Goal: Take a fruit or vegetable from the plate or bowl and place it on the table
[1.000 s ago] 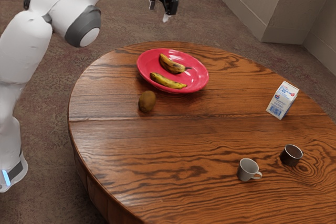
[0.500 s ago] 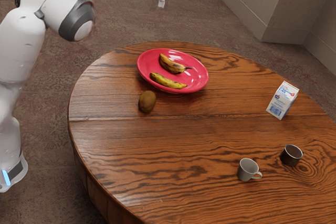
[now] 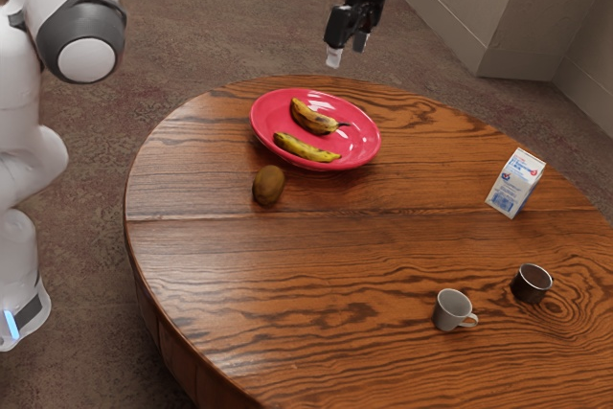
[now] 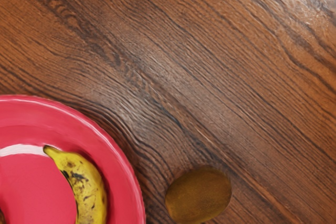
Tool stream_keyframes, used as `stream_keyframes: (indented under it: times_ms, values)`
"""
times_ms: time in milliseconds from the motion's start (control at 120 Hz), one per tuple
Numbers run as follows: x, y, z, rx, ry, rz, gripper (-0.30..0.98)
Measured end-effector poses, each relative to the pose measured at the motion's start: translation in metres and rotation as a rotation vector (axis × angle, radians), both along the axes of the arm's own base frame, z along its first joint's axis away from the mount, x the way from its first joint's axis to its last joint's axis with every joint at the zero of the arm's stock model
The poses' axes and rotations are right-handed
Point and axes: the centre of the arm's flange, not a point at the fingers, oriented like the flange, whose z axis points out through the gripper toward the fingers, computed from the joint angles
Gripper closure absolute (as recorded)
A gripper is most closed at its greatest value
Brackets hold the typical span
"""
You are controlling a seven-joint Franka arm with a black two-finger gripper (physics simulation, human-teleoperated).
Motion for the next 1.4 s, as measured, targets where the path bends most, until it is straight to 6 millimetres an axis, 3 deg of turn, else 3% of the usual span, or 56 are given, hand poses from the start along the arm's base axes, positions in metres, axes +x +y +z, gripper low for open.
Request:
stream_keyframes:
  times_ms: [50, 83, 125, 142, 183, 225, 258, 308, 350, 400, 458, 608, 675, 725, 833, 1025, 1100, 1192, 1267, 1400]
  values:
    - [-0.002, -0.037, -0.028, 0.015, 0.063, -0.09, 0.0]
    - [-0.02, -0.047, -0.021, 0.005, 0.064, -0.156, 0.01]
    - [-0.051, -0.042, -0.009, -0.045, 0.055, -0.259, 0.0]
    - [-0.062, -0.026, -0.006, -0.061, 0.049, -0.277, 0.01]
    - [-0.095, 0.048, -0.006, -0.071, 0.036, -0.211, 0.0]
    - [-0.119, 0.107, -0.013, -0.046, 0.041, -0.116, 0.0]
    - [-0.13, 0.15, -0.028, -0.032, 0.068, -0.031, 0.0]
    - [-0.141, 0.209, -0.066, -0.038, 0.139, 0.091, 0.0]
    - [-0.139, 0.239, -0.099, -0.052, 0.188, 0.149, 0.0]
    - [-0.129, 0.261, -0.134, -0.069, 0.234, 0.187, 0.0]
    - [-0.123, 0.276, -0.155, -0.077, 0.253, 0.229, 0.0]
    - [-0.115, 0.28, -0.159, -0.06, 0.233, 0.272, 0.0]
    - [-0.102, 0.26, -0.121, 0.02, 0.145, 0.24, 0.0]
    - [-0.092, 0.248, -0.104, 0.062, 0.088, 0.217, 0.0]
    - [-0.066, 0.219, -0.094, 0.106, 0.018, 0.159, 0.0]
    - [-0.052, 0.204, -0.078, 0.115, -0.055, 0.143, 0.0]
    - [-0.039, 0.193, -0.082, 0.103, -0.062, 0.121, 0.0]
    - [-0.001, 0.189, -0.094, 0.091, -0.064, 0.115, 0.0]
    - [0.017, 0.199, -0.11, 0.089, -0.047, 0.135, 0.0]
    - [0.021, 0.243, -0.157, 0.044, 0.017, 0.193, 0.0]
